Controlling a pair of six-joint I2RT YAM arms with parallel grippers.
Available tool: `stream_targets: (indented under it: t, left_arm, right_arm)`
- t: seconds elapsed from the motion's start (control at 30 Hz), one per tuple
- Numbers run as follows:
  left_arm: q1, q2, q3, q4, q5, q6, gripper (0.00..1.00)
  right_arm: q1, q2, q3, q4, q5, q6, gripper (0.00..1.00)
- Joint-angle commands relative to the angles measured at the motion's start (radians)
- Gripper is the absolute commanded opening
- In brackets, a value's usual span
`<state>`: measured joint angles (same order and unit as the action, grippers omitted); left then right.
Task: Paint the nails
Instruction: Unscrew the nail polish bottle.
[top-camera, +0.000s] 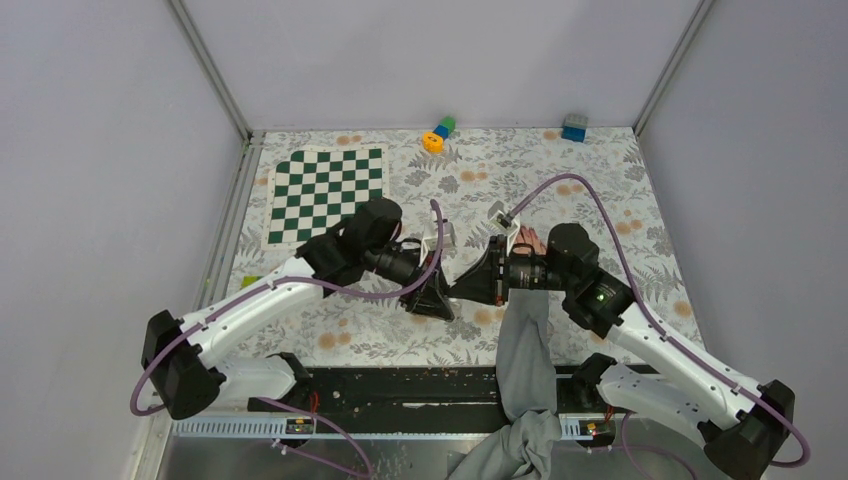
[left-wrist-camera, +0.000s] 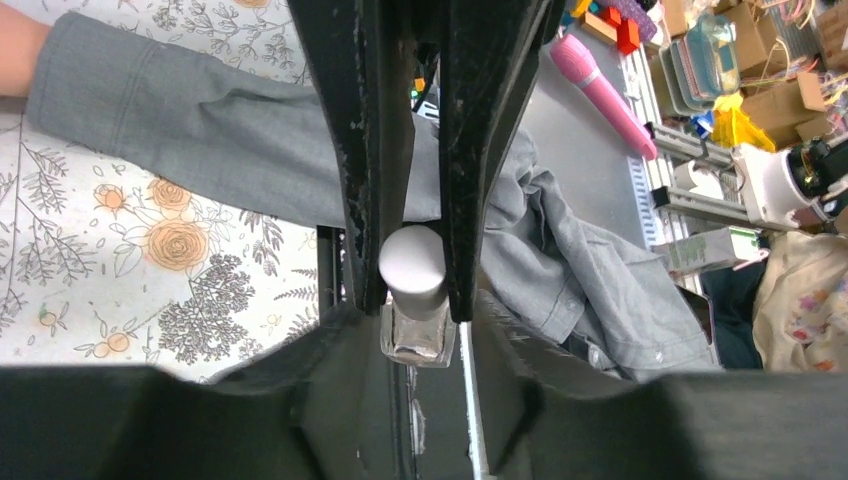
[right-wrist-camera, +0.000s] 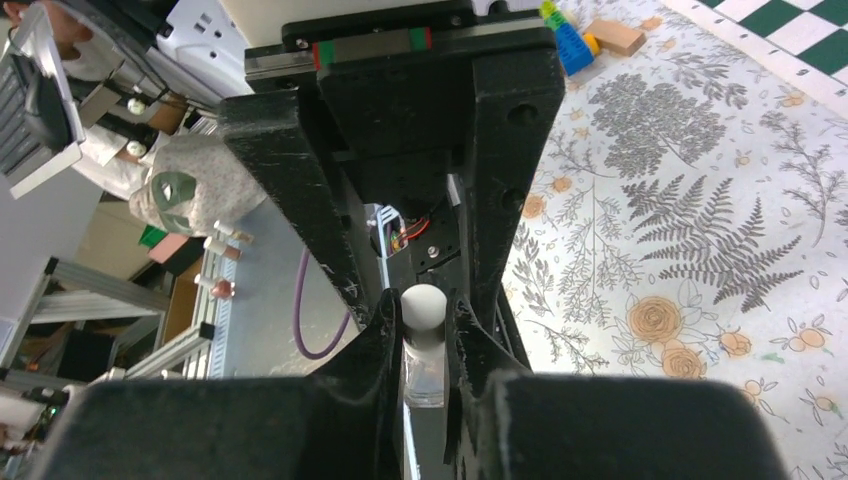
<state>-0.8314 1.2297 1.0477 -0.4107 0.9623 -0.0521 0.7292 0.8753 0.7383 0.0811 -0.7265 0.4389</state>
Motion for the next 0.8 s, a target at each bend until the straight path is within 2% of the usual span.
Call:
stream_targets:
  t: [0.0, 0.07, 0.1, 0.13, 0.27, 0.37, 0.47, 0.77]
  left_arm:
    - [0.016, -0.049, -0.014, 0.137, 0.031, -0.021, 0.59]
    - [0.021, -0.060, -0.034, 0.175, 0.041, -0.042, 0.78]
    - [0.025, -0.069, -0.042, 0.194, 0.047, -0.054, 0.83]
    - [0.027, -0.076, -0.051, 0.215, 0.052, -0.067, 0.87]
    - [0.041, -0.100, -0.080, 0.297, 0.068, -0.130, 0.90]
    - [0.056, -0.105, -0.095, 0.345, 0.066, -0.175, 0.91]
    - [0.075, -0.110, -0.128, 0.463, 0.090, -0.268, 0.89]
    - [0.115, -0.130, -0.217, 0.796, 0.116, -0.508, 0.68]
  right_arm:
    - [0.011, -0.055, -0.024, 0.078, 0.109, 0.063, 0.00]
    - [0.010, -0.083, -0.046, 0.128, 0.150, 0.093, 0.00]
    - [0.010, -0.098, -0.055, 0.155, 0.167, 0.111, 0.00]
    - [0.010, -0.111, -0.063, 0.178, 0.183, 0.120, 0.00]
    - [0.010, -0.147, -0.084, 0.241, 0.236, 0.149, 0.00]
    - [0.009, -0.161, -0.092, 0.288, 0.246, 0.162, 0.00]
    - [0.010, -0.156, -0.084, 0.293, 0.239, 0.163, 0.00]
    - [0.010, -0.133, -0.104, 0.341, 0.231, 0.189, 0.00]
